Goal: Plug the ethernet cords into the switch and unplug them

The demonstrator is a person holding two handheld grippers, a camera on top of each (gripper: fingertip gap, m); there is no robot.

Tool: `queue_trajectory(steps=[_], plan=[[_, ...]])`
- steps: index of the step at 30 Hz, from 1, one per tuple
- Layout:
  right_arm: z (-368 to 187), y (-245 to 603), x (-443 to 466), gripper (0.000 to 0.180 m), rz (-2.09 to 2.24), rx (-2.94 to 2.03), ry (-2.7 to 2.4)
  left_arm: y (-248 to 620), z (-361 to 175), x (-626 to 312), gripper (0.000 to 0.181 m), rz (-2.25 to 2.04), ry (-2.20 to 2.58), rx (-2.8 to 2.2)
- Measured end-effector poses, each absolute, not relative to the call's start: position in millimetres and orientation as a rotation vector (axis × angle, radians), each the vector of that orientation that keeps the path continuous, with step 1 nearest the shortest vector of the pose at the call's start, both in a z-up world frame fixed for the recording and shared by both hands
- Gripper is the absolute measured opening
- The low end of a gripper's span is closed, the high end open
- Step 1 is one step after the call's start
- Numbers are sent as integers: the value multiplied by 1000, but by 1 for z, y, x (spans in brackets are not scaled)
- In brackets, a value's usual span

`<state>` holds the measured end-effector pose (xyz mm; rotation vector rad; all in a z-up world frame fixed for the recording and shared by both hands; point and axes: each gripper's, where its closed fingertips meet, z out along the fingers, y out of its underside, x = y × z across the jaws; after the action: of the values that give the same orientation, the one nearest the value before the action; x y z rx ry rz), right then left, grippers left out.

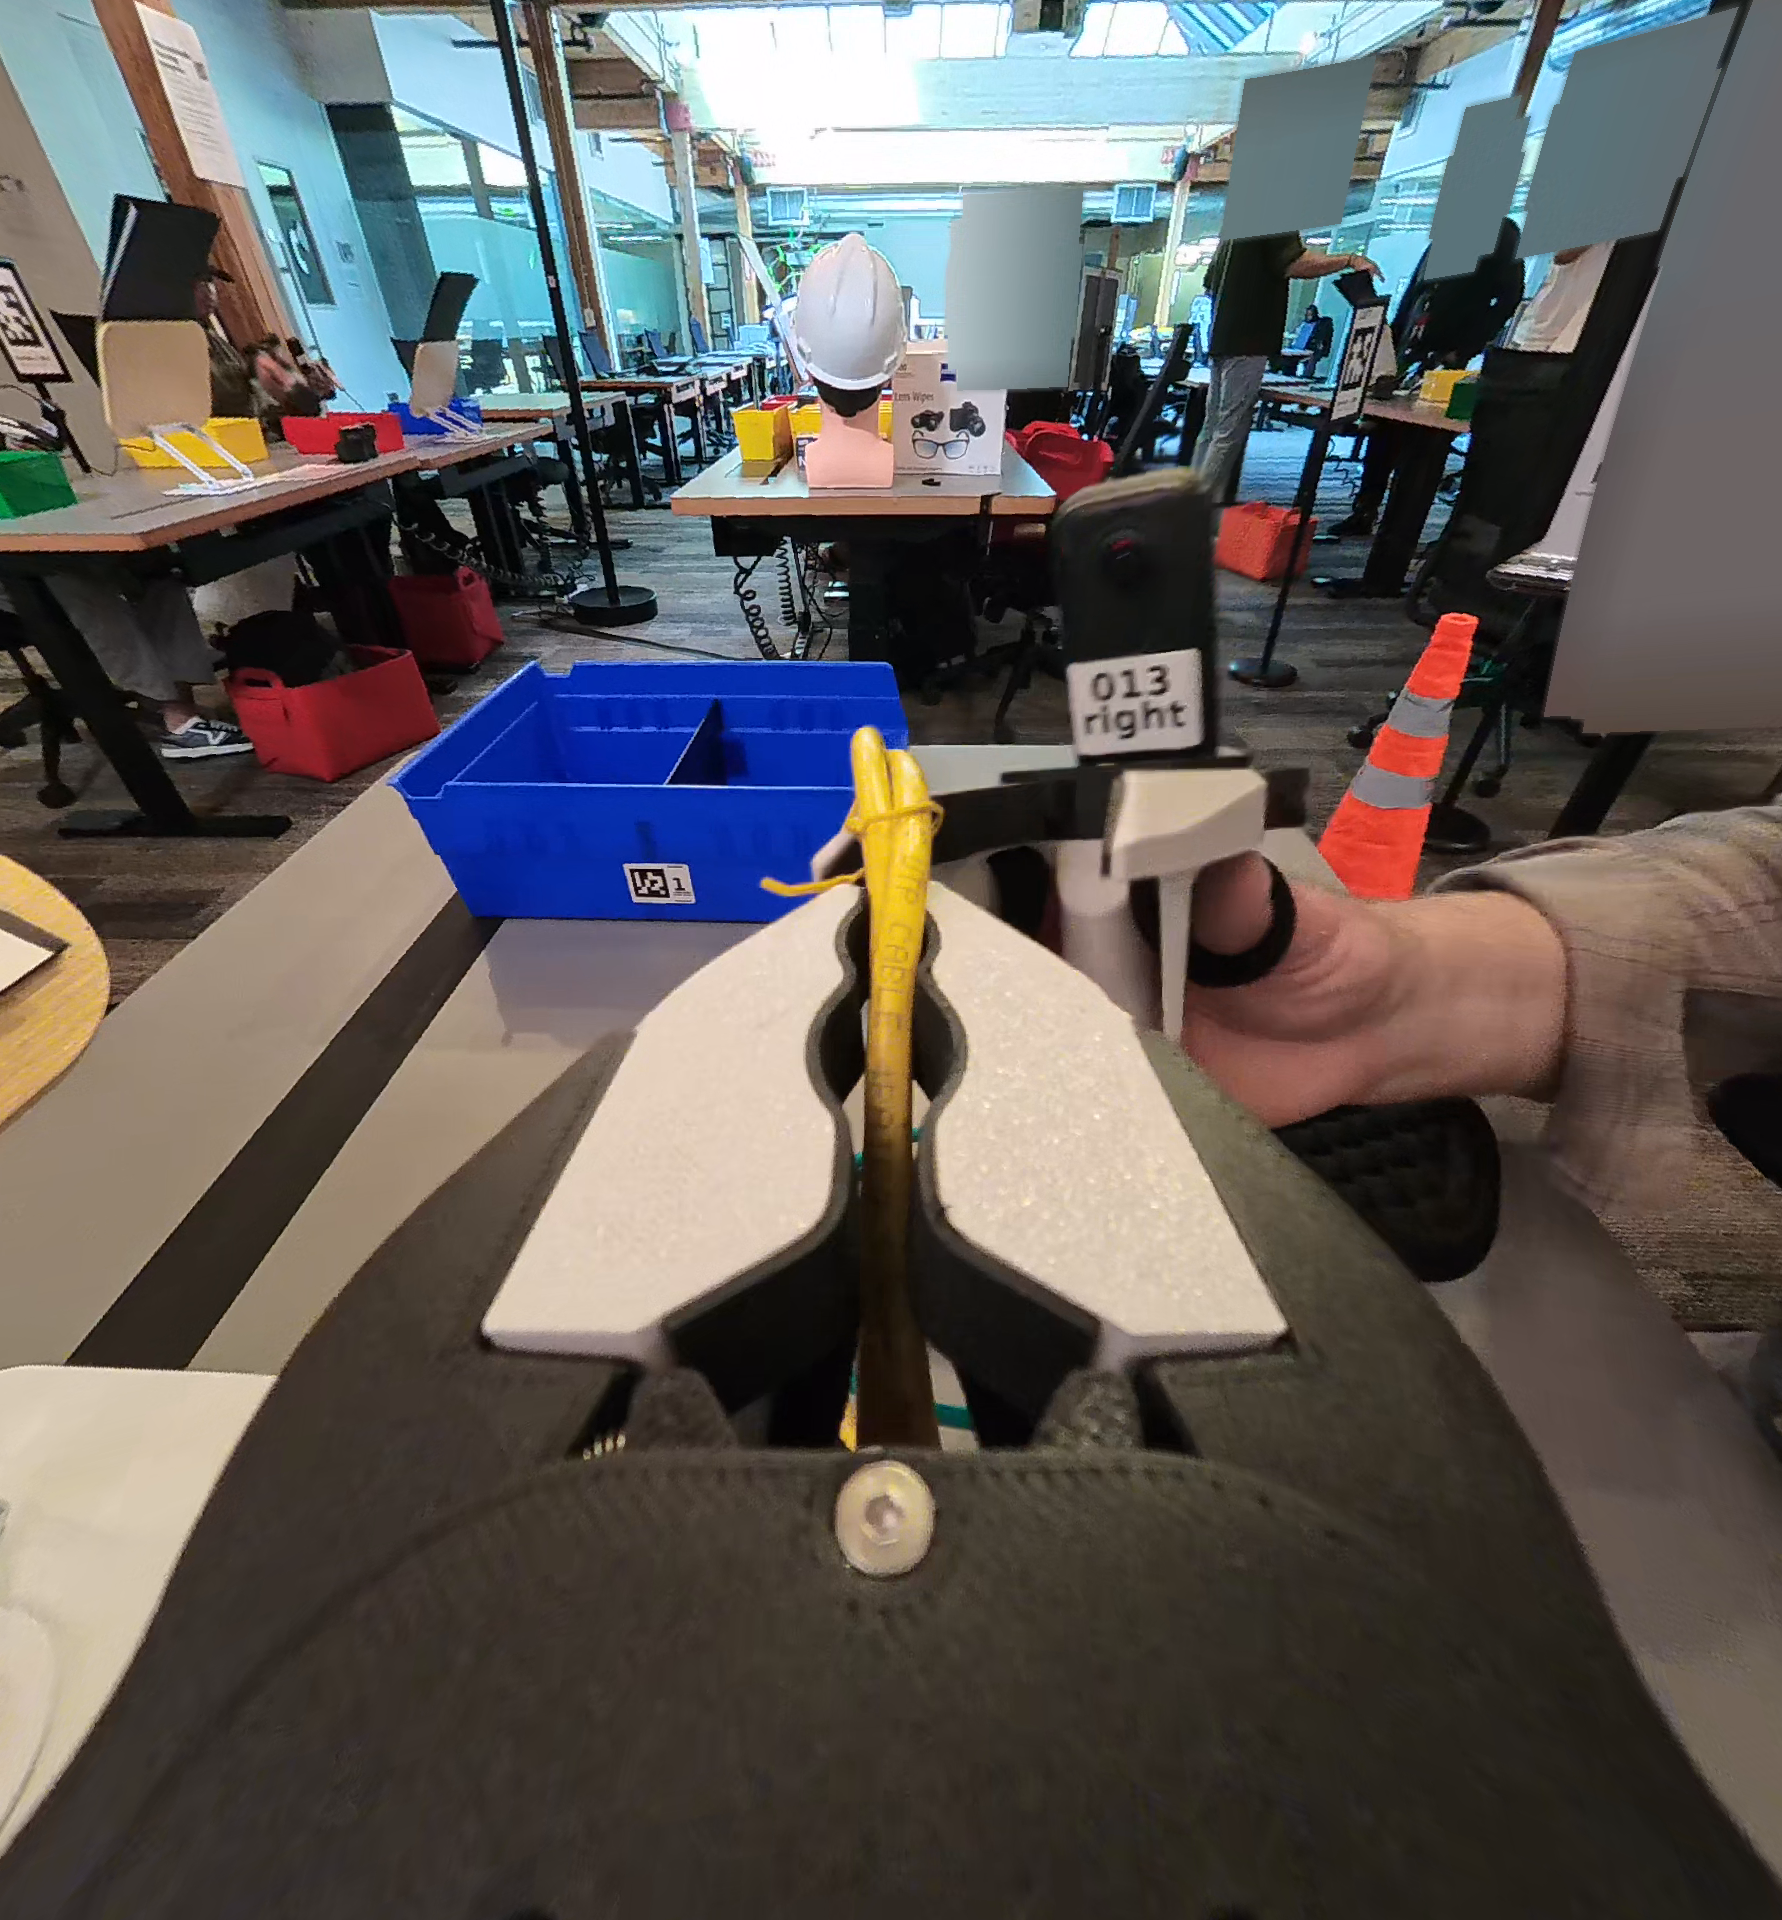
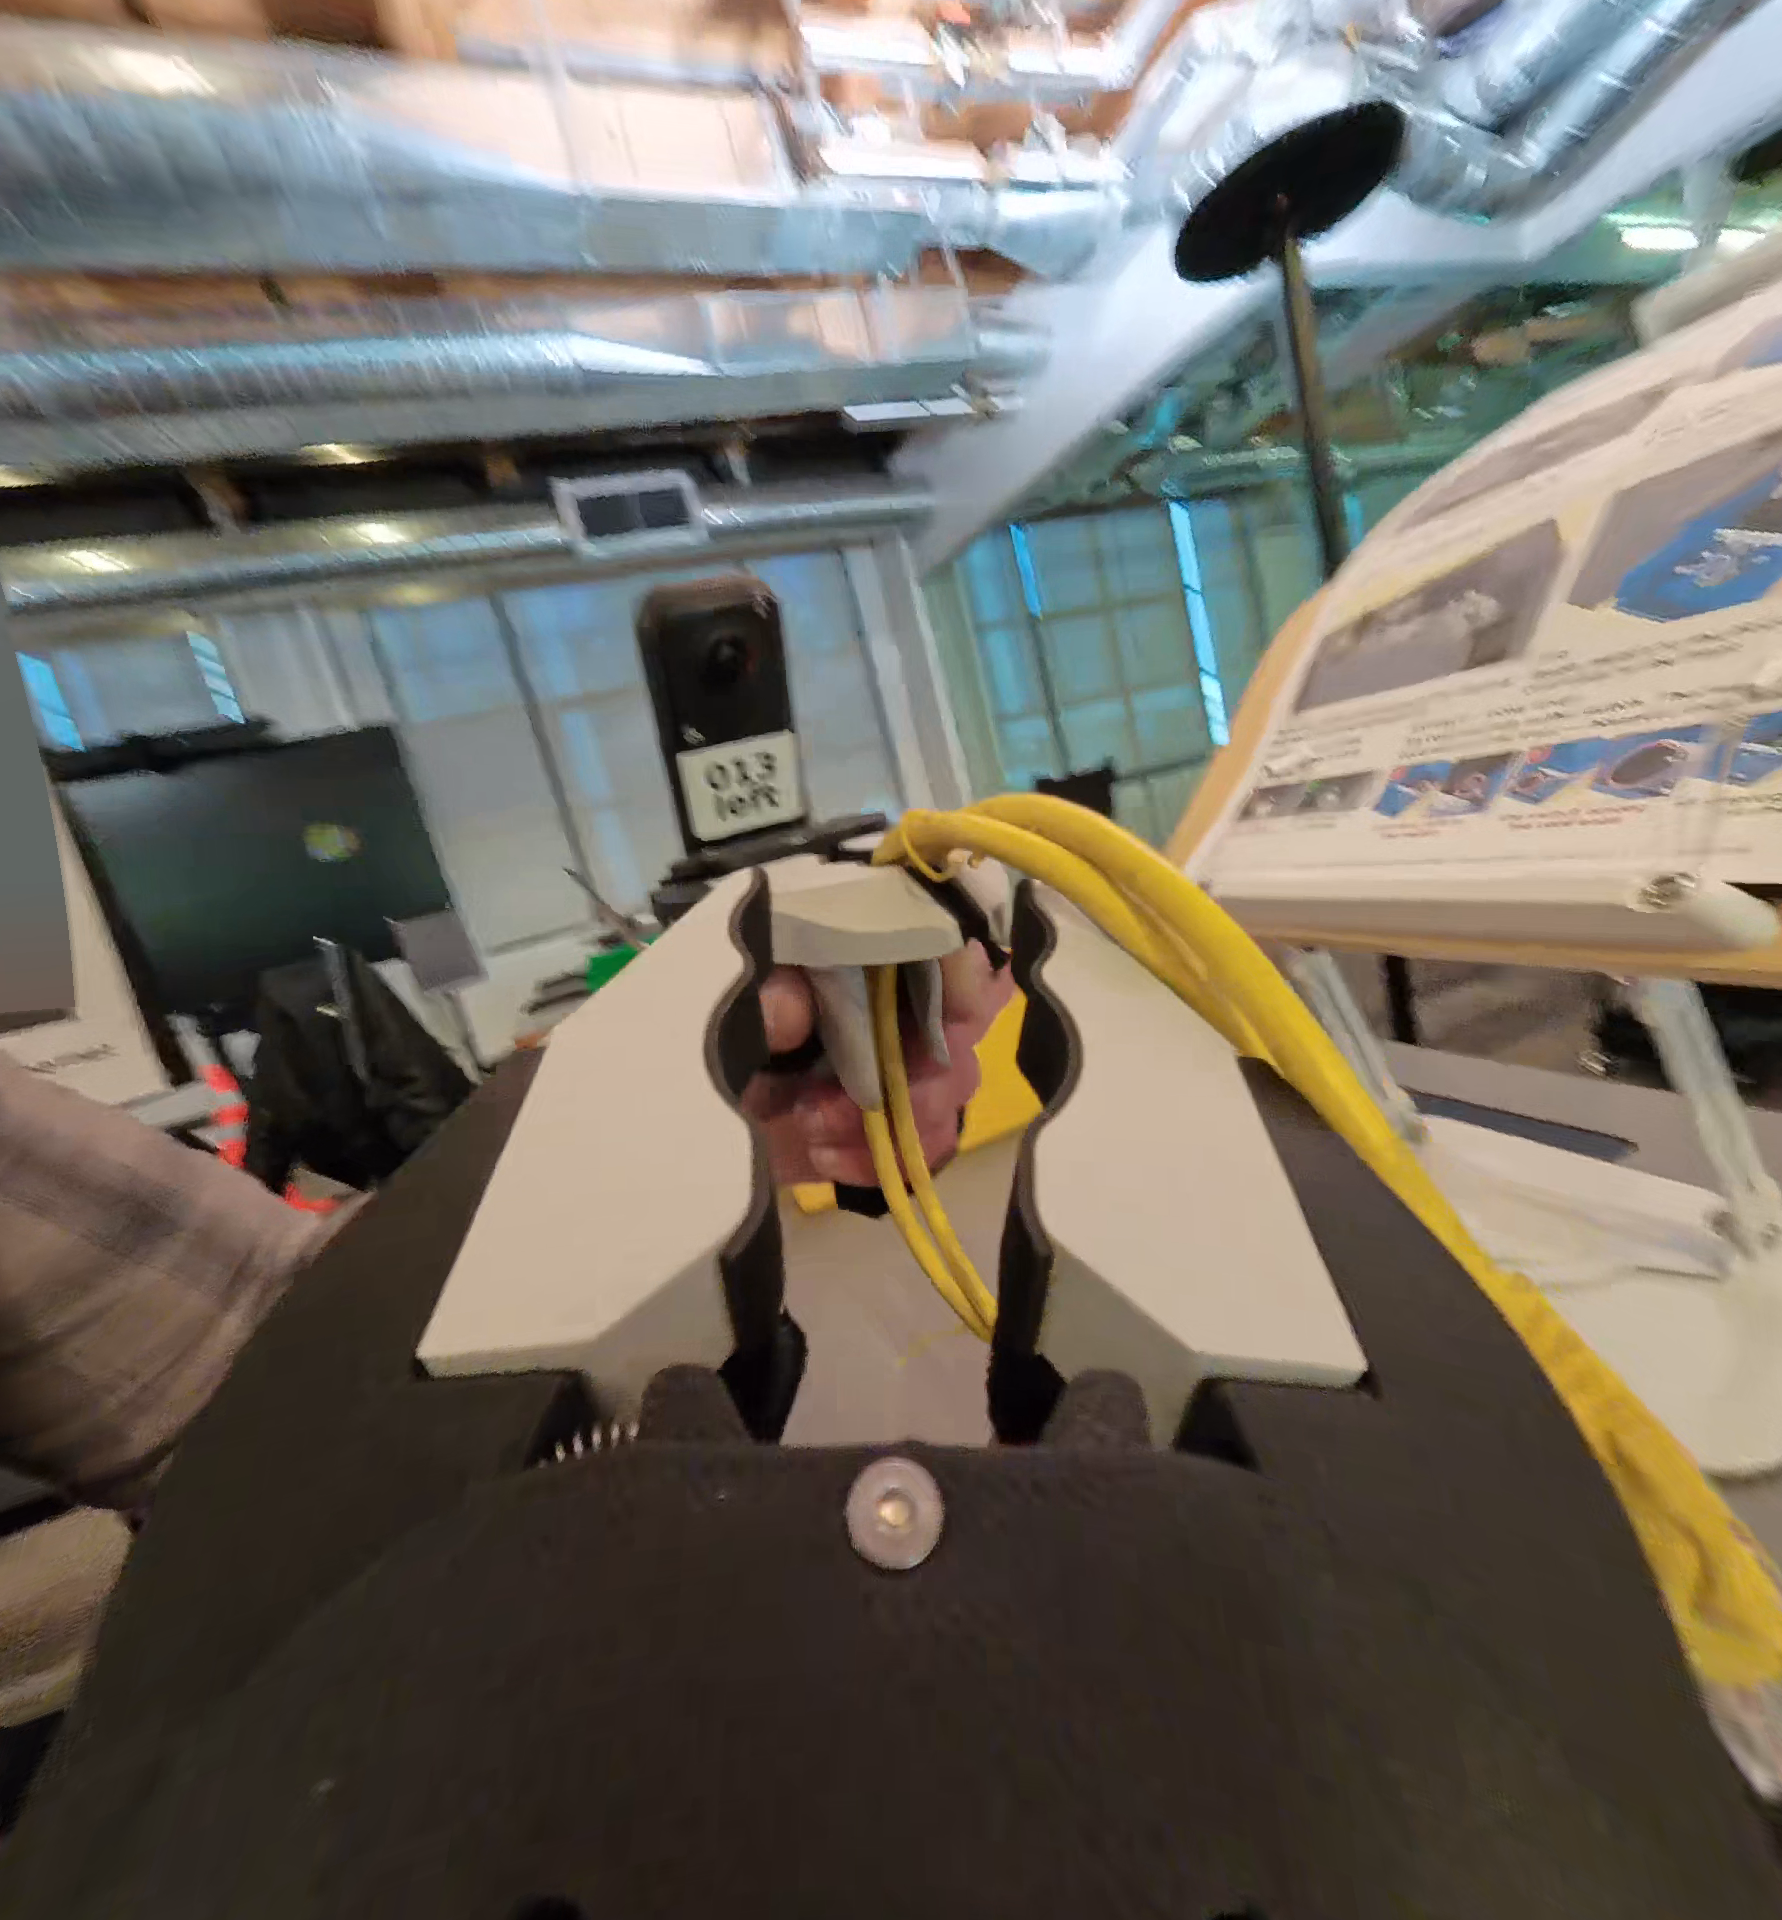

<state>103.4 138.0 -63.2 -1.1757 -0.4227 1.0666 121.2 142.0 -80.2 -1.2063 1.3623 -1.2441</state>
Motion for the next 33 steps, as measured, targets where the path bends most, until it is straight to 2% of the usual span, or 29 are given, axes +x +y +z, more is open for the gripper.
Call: queue_trajectory(steps=[11, 19, 21, 33], plan=[[-56, 138, 107, 10, 1164, -1024, -421, 132, -78, 122, 4, -1329, 1379, -1149], [-56, 132, 108, 7, 1166, -992, -487, 124, -75, 122, 4, -1408, 1379, -1121], [-57, 130, 110, 0, 1154, -989, -500, 127, -71, 121, 4, -1416, 1350, -1115], [-60, 129, 118, 0, 1010, -1108, -543, 132, -72, 119, 4, -1378, 1350, -1126]])
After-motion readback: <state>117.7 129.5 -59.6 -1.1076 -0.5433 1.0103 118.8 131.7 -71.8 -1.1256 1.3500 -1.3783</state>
